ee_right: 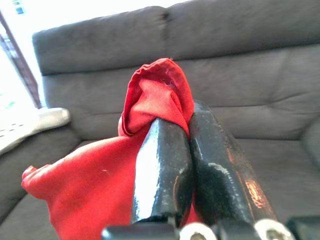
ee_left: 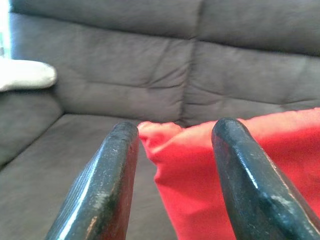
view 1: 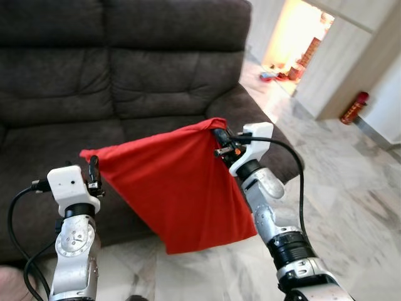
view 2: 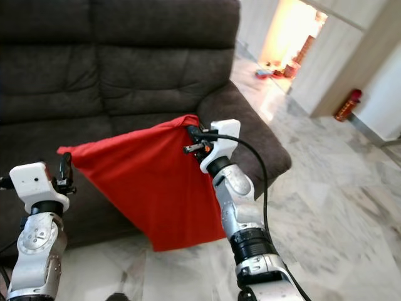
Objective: Move the pillow to the sofa from floor
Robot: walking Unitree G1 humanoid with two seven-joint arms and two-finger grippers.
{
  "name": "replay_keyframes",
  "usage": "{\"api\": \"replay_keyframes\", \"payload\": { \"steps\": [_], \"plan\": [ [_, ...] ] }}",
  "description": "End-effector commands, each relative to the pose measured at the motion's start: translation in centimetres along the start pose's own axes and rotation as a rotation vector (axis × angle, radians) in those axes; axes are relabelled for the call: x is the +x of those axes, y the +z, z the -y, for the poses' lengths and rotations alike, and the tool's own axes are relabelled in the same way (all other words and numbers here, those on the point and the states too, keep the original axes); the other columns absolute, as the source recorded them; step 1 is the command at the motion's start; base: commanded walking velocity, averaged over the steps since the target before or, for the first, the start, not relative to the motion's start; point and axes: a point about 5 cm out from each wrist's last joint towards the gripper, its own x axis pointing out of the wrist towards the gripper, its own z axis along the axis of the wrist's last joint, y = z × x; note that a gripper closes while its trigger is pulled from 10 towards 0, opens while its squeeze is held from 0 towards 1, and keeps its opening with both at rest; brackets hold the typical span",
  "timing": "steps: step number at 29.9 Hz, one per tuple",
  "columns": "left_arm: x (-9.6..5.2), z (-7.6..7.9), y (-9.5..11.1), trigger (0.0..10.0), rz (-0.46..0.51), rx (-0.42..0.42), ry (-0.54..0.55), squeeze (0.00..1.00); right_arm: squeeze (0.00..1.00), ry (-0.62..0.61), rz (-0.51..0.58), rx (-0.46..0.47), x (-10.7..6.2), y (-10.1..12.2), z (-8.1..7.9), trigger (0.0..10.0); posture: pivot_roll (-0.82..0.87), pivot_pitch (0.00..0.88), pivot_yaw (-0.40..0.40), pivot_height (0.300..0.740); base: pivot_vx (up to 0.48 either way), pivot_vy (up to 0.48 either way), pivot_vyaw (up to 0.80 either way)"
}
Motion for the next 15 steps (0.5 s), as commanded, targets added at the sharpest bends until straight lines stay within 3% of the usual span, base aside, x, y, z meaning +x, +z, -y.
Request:
{"api": "replay_keyframes", "payload": {
  "steps": [1,15],
  "plan": [
    [-0.01,0.3,-0.13,10.0,-0.01,-0.009,-0.011,0.0,0.0,0.023,0.153,-0.055,0.7,3.61,-0.18,10.0,0.29,0.0,-0.207,0.74,0.0,0.0,0.74],
    [-0.01,0.3,-0.13,10.0,-0.01,-0.009,-0.011,0.0,0.0,0.023,0.153,-0.055,0.7,3.61,-0.18,10.0,0.29,0.0,-0.207,0.74,0.0,0.0,0.74]
  ]
}}
